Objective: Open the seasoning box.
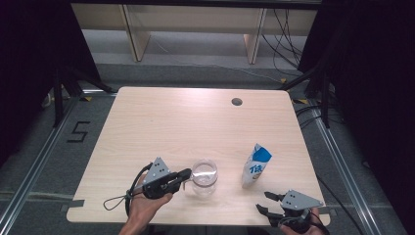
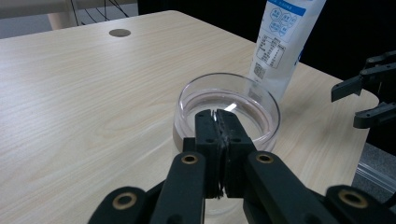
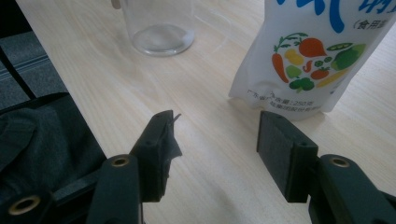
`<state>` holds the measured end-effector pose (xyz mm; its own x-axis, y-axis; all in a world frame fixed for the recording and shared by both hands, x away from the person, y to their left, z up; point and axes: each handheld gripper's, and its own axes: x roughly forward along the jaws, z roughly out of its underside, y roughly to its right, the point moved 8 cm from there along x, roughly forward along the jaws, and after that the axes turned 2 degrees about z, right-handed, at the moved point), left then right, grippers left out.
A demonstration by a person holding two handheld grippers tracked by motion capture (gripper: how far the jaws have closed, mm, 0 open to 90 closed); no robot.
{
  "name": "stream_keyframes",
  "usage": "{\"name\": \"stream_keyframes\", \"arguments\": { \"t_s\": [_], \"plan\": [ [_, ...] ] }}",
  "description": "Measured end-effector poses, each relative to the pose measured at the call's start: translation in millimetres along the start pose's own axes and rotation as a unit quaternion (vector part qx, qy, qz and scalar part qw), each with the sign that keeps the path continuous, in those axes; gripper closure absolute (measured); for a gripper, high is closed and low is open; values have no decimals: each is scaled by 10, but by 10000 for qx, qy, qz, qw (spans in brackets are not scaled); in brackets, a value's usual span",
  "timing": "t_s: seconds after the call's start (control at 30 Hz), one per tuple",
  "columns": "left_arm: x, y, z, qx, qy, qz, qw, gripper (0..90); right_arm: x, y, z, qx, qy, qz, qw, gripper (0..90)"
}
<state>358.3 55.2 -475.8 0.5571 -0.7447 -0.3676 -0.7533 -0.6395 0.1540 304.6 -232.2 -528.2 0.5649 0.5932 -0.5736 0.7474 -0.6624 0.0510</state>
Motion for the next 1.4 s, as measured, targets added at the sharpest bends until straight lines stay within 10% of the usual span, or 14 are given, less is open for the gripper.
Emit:
{"name": "stream_keyframes", "arguments": {
  "t_s": [0.67,1.4],
  "plan": [
    [-11,-42,60,-59,21,-9,10000,870,98,-121,-116,87,224,-165,9996,542],
    [-20,-38,84,-121,159,64,9998,870,602,-365,-592,-425,548,-71,9976,777]
  ]
}}
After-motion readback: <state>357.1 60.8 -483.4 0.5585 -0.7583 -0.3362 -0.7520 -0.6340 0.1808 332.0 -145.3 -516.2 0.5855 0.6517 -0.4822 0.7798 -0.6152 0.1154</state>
